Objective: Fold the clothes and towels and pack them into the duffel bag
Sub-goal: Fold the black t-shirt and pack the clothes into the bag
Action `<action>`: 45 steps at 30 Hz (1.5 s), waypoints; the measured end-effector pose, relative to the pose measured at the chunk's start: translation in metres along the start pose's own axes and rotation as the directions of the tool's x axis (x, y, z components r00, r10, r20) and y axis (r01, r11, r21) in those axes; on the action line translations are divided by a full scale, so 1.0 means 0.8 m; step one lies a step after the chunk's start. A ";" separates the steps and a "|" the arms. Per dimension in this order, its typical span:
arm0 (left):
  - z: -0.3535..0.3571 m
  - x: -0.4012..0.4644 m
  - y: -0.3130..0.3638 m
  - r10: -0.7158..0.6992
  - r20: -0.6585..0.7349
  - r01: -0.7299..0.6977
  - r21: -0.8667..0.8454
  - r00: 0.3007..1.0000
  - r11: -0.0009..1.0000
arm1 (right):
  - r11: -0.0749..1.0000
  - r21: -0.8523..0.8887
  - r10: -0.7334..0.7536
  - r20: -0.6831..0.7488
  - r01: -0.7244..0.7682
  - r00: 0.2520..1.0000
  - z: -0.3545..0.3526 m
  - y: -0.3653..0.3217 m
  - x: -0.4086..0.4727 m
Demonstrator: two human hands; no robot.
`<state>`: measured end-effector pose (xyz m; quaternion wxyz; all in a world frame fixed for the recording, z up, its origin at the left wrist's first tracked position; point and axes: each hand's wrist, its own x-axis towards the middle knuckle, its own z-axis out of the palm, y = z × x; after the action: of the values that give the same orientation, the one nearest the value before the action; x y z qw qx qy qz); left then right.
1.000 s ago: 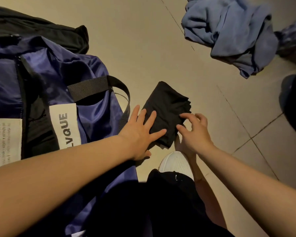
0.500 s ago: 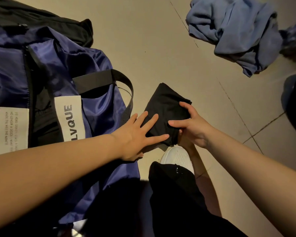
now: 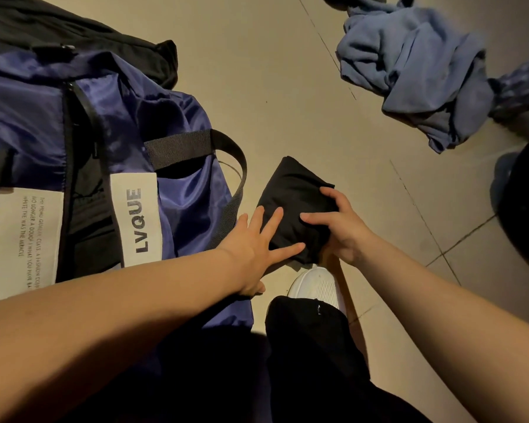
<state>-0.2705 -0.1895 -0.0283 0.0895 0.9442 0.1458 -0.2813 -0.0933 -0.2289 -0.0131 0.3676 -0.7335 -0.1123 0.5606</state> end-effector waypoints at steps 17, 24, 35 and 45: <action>0.077 -0.276 -0.086 -0.641 -0.503 0.349 -0.558 0.580 0.753 | 0.680 -0.492 -0.479 0.262 0.543 0.838 0.090 -0.092 -0.097; 0.163 -0.323 -0.069 -0.867 -0.039 0.462 -0.833 0.498 0.303 | 0.757 -0.392 -0.136 0.688 0.523 0.713 0.229 -0.076 -0.157; 0.169 -0.297 -0.061 -0.773 0.018 0.584 -0.666 0.634 0.463 | 0.027 -0.743 -0.069 0.666 0.668 0.743 0.336 0.023 -0.135; 0.157 -0.314 -0.071 -0.976 0.029 0.262 -0.965 0.214 0.029 | 0.023 -0.681 -0.246 0.706 0.732 0.664 0.315 0.005 -0.157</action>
<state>-0.5534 -0.2240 0.0031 0.3123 0.5672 0.7345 0.2031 -0.3655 -0.1996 0.0517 -0.0115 -0.5710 -0.7497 0.3343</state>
